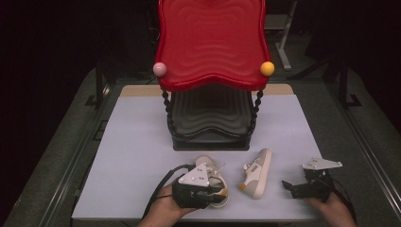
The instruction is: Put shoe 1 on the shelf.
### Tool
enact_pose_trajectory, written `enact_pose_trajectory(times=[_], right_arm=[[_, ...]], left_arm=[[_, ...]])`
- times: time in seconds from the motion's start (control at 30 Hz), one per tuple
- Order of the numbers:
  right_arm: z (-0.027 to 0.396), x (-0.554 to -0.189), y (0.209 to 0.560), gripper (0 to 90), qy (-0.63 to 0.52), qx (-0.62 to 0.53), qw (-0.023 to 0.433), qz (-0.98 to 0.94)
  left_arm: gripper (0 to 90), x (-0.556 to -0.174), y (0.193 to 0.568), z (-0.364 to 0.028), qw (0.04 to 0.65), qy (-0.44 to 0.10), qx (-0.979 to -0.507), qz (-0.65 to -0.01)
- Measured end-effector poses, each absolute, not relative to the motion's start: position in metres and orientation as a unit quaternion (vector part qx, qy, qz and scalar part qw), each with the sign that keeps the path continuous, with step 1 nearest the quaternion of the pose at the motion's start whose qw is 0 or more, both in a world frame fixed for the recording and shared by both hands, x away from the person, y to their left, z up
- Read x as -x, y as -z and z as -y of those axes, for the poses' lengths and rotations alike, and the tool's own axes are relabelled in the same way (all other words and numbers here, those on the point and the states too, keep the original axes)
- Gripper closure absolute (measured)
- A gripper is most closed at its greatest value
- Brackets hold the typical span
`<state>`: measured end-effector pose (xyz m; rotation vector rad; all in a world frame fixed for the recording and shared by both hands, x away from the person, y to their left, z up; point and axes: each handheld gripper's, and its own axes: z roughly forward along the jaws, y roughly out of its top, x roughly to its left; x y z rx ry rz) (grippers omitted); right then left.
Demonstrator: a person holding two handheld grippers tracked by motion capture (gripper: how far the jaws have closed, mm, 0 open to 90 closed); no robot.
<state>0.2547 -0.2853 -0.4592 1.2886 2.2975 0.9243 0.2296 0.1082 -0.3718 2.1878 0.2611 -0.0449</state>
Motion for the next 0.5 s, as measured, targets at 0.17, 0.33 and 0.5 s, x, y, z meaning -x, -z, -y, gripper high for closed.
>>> enact_pose_trajectory(times=[0.17,0.33,0.5], right_arm=[[0.285,-0.255,0.459,0.0,-0.326,-0.455,0.174,-0.81],[0.285,-0.255,0.459,0.0,-0.326,-0.455,0.174,-0.81],[0.285,-0.255,0.459,0.0,-0.326,-0.455,0.174,-0.81]], left_arm=[[77.1,-0.232,0.355,-0.105,0.457,0.007,-0.885,-0.087],[77.0,-0.237,0.337,-0.104,0.458,-0.012,-0.886,-0.07],[77.0,-0.246,0.321,-0.105,0.46,-0.032,-0.886,-0.056]])
